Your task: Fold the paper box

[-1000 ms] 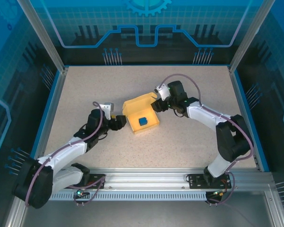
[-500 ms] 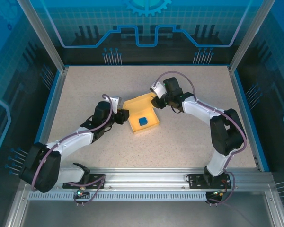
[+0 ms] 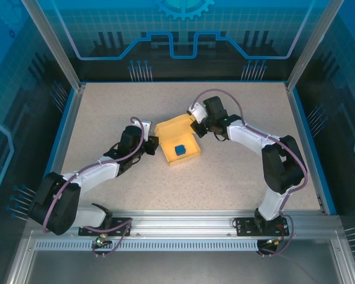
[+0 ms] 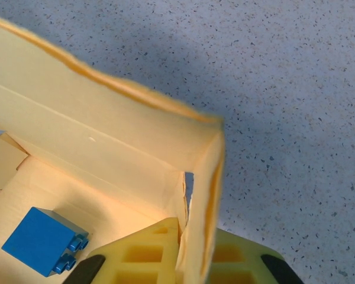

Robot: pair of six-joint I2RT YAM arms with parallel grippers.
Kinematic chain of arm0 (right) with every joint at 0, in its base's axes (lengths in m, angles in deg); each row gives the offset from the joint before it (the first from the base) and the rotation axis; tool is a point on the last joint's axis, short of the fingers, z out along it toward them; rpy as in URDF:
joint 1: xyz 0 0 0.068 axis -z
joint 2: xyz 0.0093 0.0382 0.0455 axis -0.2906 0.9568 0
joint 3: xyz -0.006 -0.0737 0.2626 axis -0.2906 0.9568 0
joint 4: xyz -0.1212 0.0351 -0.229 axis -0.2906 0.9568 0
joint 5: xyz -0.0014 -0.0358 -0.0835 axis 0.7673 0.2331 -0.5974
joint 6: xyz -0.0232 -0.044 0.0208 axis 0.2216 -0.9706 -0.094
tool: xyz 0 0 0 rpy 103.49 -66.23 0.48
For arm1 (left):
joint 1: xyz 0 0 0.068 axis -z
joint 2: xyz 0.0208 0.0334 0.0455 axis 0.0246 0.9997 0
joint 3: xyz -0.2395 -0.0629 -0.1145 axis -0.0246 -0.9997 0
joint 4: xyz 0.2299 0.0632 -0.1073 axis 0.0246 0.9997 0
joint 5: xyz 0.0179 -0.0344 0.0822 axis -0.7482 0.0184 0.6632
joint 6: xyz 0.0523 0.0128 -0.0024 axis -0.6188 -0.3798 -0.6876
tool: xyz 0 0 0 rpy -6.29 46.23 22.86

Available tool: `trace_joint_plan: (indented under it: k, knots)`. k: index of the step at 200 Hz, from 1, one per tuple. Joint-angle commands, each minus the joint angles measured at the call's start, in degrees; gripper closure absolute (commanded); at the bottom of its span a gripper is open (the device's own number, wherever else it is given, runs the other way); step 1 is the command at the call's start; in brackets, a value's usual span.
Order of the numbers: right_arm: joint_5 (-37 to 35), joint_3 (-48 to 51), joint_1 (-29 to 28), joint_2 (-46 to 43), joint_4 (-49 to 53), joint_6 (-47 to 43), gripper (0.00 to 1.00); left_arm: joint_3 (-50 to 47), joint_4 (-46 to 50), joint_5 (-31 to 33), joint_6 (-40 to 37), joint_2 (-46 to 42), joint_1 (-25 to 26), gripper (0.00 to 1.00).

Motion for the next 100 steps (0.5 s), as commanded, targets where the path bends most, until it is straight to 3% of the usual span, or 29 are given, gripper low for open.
trace_joint_plan:
  k: [1,50,100]
  knots:
    - [-1.37,-1.16,-0.86,0.75,1.84,0.58,0.92,1.47,-0.43,1.47,-0.96,0.71,0.4,0.84]
    - [-4.67,0.01,-2.06,-0.47,2.39,4.54,0.97,2.12,-1.05,1.32,-0.68,1.51,0.37,0.93]
    - [-14.78,-1.71,-4.97,-0.92,6.79,13.02,0.99,3.0,-0.91,1.33,1.27,1.34,0.49,0.96]
